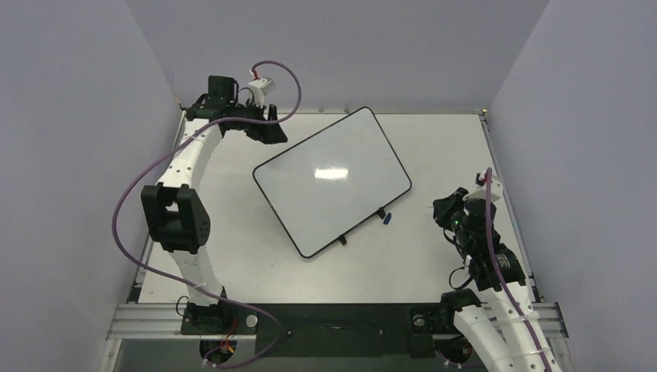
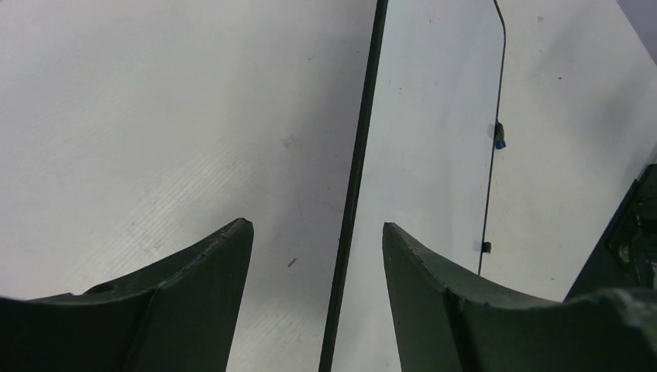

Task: Write a sentence on the whiteboard
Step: Hold the whiteboard on the whiteboard stand.

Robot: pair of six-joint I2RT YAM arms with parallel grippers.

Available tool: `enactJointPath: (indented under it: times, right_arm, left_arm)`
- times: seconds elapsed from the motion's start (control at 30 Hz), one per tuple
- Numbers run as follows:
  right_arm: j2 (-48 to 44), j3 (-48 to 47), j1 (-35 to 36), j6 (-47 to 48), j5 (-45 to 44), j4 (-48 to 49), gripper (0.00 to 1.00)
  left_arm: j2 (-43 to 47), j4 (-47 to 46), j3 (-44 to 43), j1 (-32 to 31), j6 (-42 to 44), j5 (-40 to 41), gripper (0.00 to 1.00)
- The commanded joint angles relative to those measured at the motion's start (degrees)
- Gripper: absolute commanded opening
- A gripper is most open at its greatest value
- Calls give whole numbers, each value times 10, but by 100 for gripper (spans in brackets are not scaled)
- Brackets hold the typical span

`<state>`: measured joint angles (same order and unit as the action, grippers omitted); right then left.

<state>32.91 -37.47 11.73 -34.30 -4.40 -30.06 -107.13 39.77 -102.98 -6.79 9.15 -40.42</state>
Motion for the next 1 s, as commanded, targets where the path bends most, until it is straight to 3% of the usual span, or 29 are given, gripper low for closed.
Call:
enactJointPath:
  times: [0.0, 0.23, 0.53, 0.97]
  right_arm:
    - [1, -18, 3, -2, 13, 20, 0]
    - [10, -30, 9, 1, 18, 15, 0]
    - [4, -24, 11, -4, 17, 14, 0]
    - [-11, -22, 11, 1, 15, 3, 0]
  left_arm:
    - [-45, 92, -71, 21, 65, -93, 59]
    - [-100, 128, -87, 35, 87, -190, 59]
    - [-128, 161, -101, 22, 102, -208, 59]
    - [-173, 237, -140, -15, 136, -202, 43]
